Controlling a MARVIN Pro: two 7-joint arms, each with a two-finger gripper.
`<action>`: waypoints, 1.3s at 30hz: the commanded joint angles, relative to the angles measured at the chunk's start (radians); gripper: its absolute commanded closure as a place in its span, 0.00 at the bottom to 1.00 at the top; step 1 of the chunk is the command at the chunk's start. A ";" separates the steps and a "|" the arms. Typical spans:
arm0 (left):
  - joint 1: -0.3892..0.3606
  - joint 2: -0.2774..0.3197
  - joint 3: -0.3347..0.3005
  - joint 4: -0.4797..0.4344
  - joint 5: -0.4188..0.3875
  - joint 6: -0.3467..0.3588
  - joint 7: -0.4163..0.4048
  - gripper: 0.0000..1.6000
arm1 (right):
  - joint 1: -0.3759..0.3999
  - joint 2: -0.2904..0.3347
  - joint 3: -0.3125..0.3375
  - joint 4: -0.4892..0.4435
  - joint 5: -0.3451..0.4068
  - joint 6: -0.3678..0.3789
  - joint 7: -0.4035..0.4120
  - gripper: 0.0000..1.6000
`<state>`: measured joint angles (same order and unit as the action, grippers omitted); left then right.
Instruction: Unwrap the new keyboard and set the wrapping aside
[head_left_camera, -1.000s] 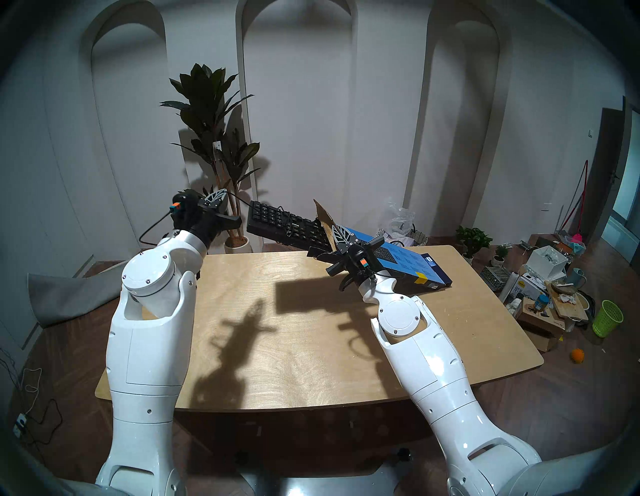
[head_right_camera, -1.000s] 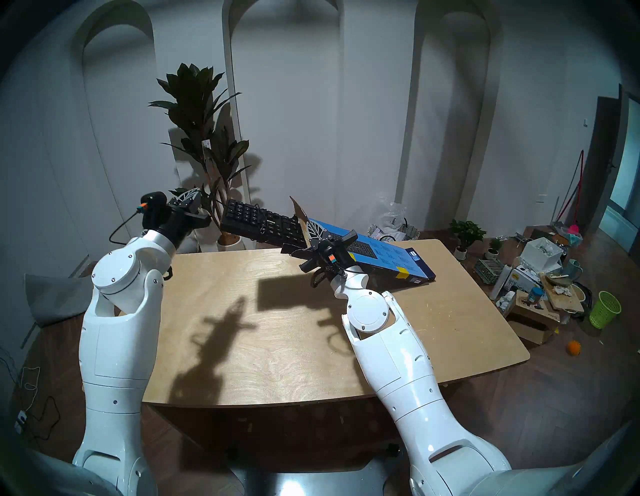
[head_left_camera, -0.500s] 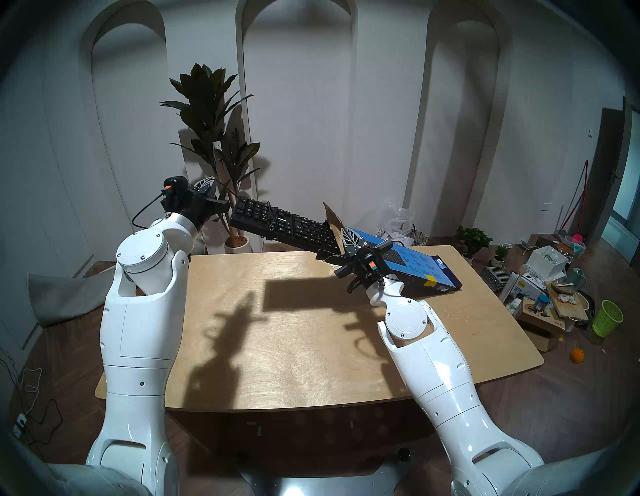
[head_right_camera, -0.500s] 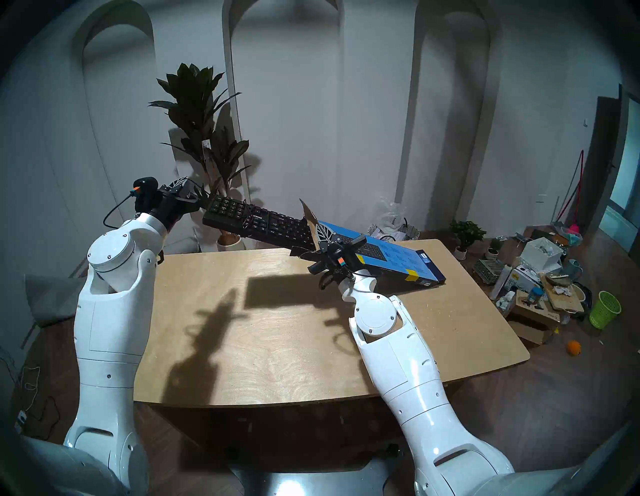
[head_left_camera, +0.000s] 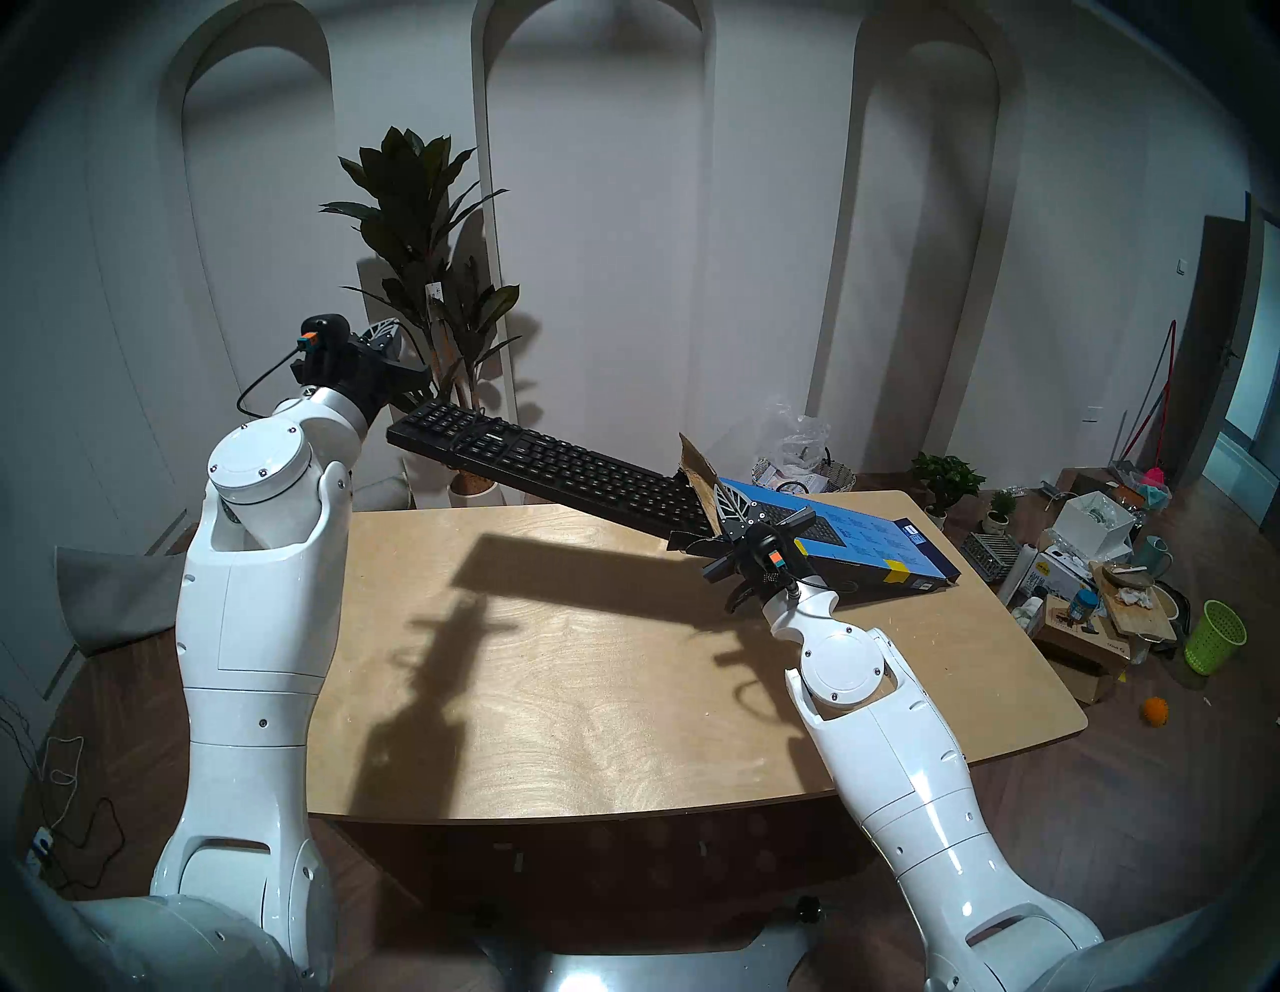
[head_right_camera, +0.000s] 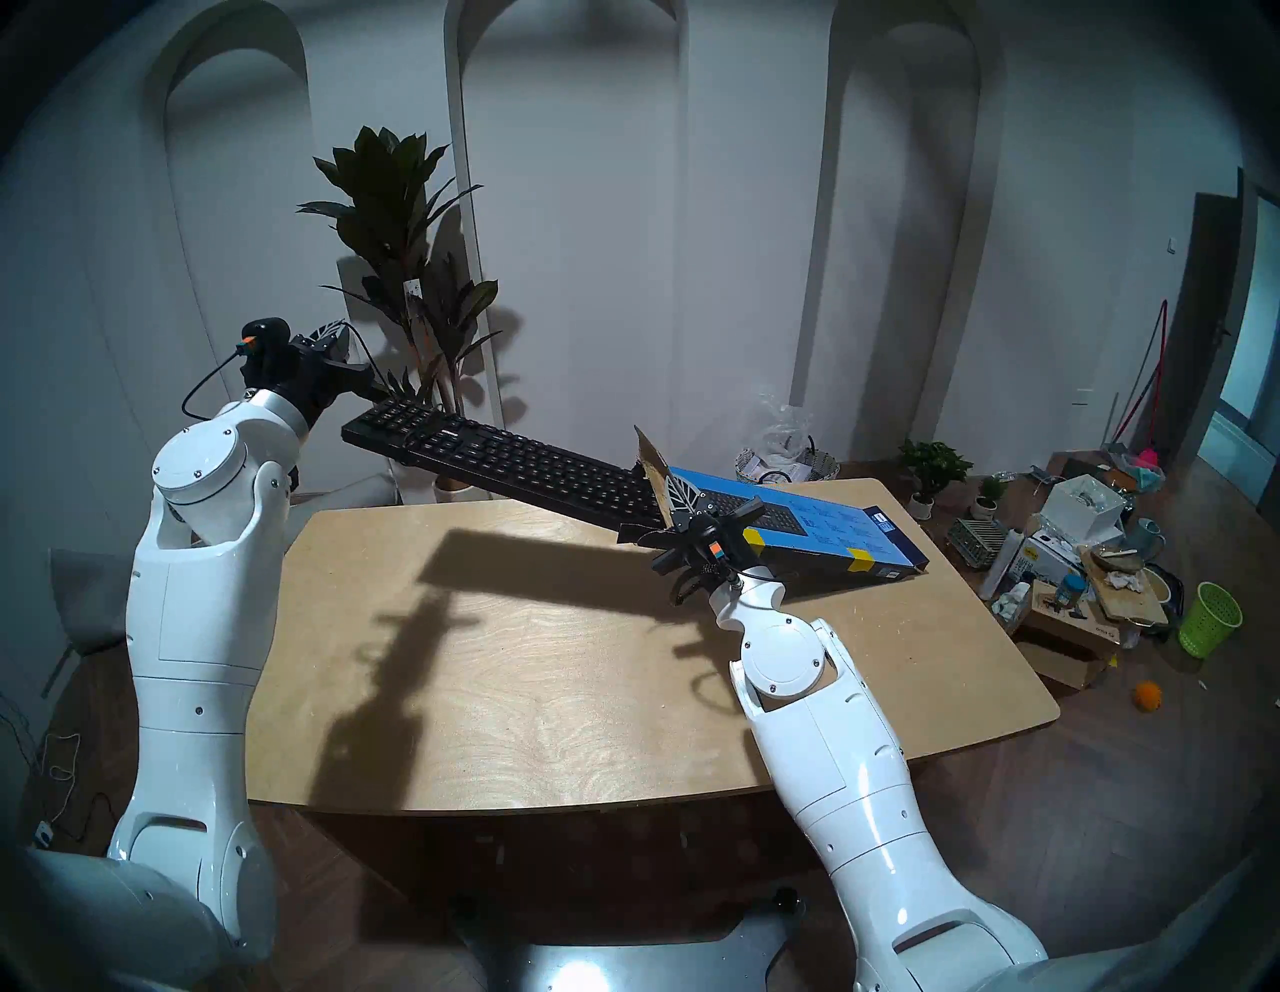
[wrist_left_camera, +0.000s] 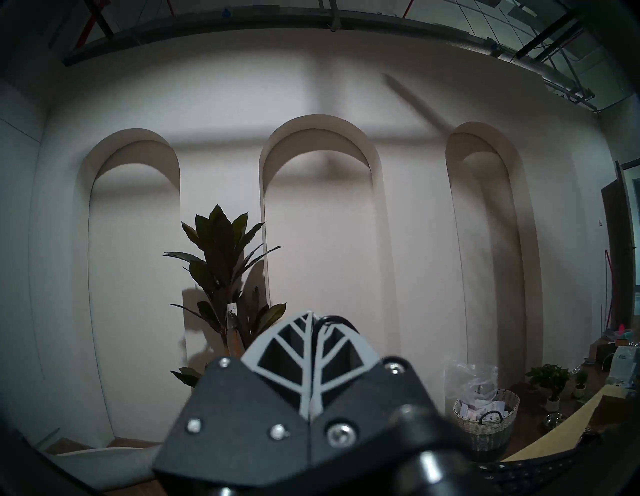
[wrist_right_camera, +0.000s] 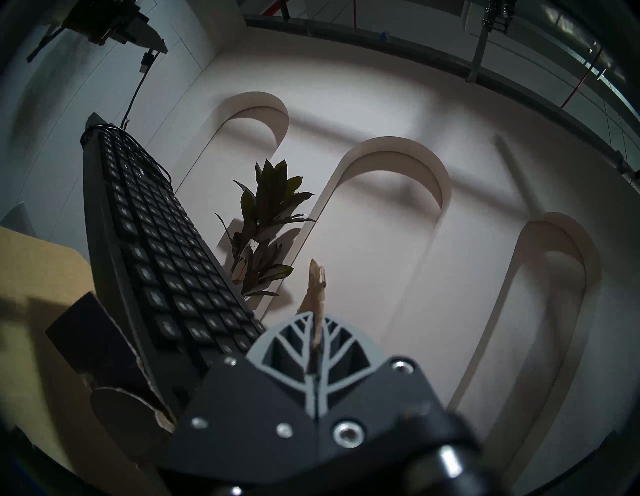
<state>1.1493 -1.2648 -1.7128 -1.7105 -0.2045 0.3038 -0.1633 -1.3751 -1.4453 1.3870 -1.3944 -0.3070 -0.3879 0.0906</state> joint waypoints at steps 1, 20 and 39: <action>-0.059 0.016 -0.009 -0.029 -0.022 0.005 -0.027 1.00 | 0.019 -0.016 -0.003 -0.037 0.006 -0.014 -0.008 1.00; 0.122 -0.056 -0.030 -0.085 -0.049 -0.061 -0.014 1.00 | 0.007 -0.017 -0.002 -0.034 0.002 -0.014 -0.024 1.00; 0.204 -0.111 -0.042 -0.039 -0.098 -0.111 0.003 1.00 | -0.045 -0.010 -0.007 -0.046 -0.018 0.013 -0.016 1.00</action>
<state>1.3531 -1.3645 -1.7586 -1.7313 -0.2977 0.2268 -0.1541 -1.3979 -1.4575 1.3891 -1.3983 -0.3277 -0.3870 0.0609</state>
